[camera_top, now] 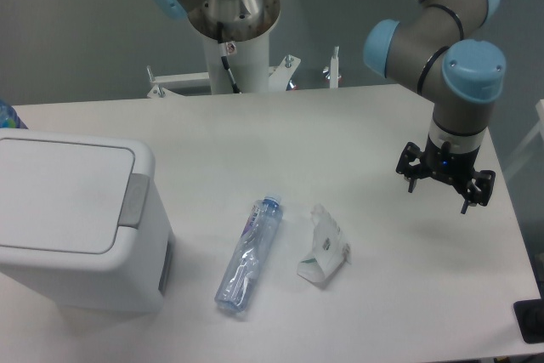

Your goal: Open the trash can

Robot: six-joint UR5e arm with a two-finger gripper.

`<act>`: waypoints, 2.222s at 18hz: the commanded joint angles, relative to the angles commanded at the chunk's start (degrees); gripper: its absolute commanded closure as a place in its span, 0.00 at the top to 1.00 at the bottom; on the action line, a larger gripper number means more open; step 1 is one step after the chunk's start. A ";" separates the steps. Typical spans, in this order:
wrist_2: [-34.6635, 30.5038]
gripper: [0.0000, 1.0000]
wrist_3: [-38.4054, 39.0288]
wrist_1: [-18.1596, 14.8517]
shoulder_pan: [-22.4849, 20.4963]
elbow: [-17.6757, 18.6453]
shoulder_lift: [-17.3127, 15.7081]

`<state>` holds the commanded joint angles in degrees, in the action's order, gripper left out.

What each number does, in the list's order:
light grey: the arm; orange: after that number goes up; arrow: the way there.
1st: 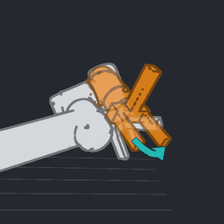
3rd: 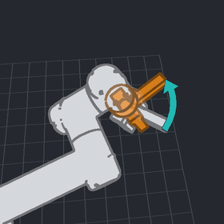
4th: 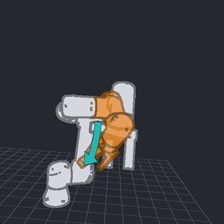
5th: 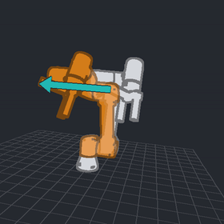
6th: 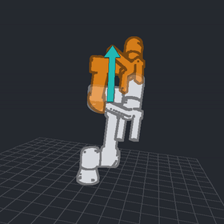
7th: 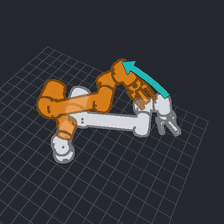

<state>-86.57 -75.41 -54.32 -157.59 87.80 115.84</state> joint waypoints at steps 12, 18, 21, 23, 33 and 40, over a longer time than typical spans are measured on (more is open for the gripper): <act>4.57 1.00 3.67 -0.26 -1.67 0.09 -0.79; 8.61 1.00 17.47 -0.26 1.05 -0.53 -2.28; 8.70 1.00 24.14 -0.35 4.21 -0.70 -3.60; 8.79 1.00 28.11 -0.35 6.32 -0.79 -4.74; 16.77 1.00 54.46 -0.44 14.41 -2.99 -11.33; 18.90 1.00 60.37 -0.44 21.79 -2.99 -13.10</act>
<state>-67.67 -15.04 -54.76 -135.80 84.81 102.74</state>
